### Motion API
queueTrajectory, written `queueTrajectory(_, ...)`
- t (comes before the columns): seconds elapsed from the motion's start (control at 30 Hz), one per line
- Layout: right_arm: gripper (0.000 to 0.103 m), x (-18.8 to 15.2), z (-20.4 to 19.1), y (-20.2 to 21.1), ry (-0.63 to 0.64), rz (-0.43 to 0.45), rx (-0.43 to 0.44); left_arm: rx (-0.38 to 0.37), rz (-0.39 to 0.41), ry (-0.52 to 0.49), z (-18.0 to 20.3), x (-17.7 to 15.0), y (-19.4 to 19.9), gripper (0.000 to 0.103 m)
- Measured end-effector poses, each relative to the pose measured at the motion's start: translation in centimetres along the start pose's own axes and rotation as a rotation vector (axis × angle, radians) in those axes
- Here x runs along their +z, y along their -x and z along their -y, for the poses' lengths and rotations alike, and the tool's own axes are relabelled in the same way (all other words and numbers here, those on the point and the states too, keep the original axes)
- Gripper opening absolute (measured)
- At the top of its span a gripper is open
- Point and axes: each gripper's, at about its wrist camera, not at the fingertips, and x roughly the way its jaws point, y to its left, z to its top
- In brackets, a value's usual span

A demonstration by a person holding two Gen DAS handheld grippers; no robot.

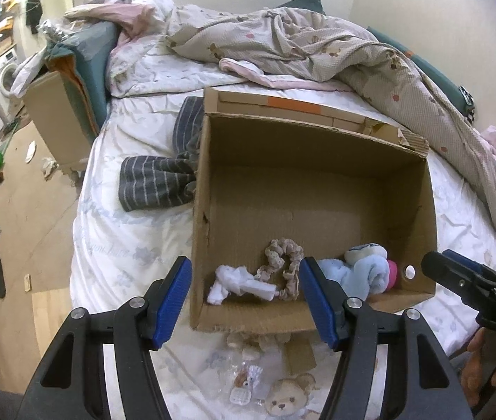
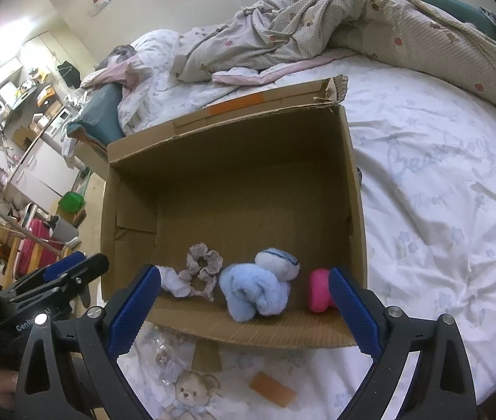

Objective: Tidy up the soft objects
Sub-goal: 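Lift both open tools out of the box and back away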

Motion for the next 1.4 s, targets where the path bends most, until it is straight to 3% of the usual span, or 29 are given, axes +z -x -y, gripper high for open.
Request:
queueTrajectory(0.2,0.103,-0.9,-0.1,0.7,0.003,-0.007,-0.005,0.000,-0.010,0.020,-0.3,-1.3,1.0,0.061)
queueTrajectory(0.4,0.103,-2.0,-0.6,1.0,0.005,-0.042,0.055,-0.004,-0.006,0.028,-0.4,-2.4,2.1,0.061)
queueTrajectory(0.8,0.103,-5.0,0.0,1.5,-0.037,-0.092,0.024,0.007,-0.028,0.063,-1.6,-5.3,3.3,0.061)
queueTrajectory(0.93,0.103,-6.2,0.7,1.0,-0.056,-0.147,0.032,0.030,-0.040,0.070,-2.6,-6.5,3.2,0.061)
queueTrajectory(1.2,0.103,-7.5,2.4,-1.4,-0.120,-0.274,-0.044,0.031,-0.186,0.193,-5.7,-8.0,0.4,0.061)
queueTrajectory(1.4,0.103,-7.5,2.8,-2.4,-0.152,-0.311,-0.050,-0.025,-0.329,0.190,-4.5,-9.3,-3.1,0.061)
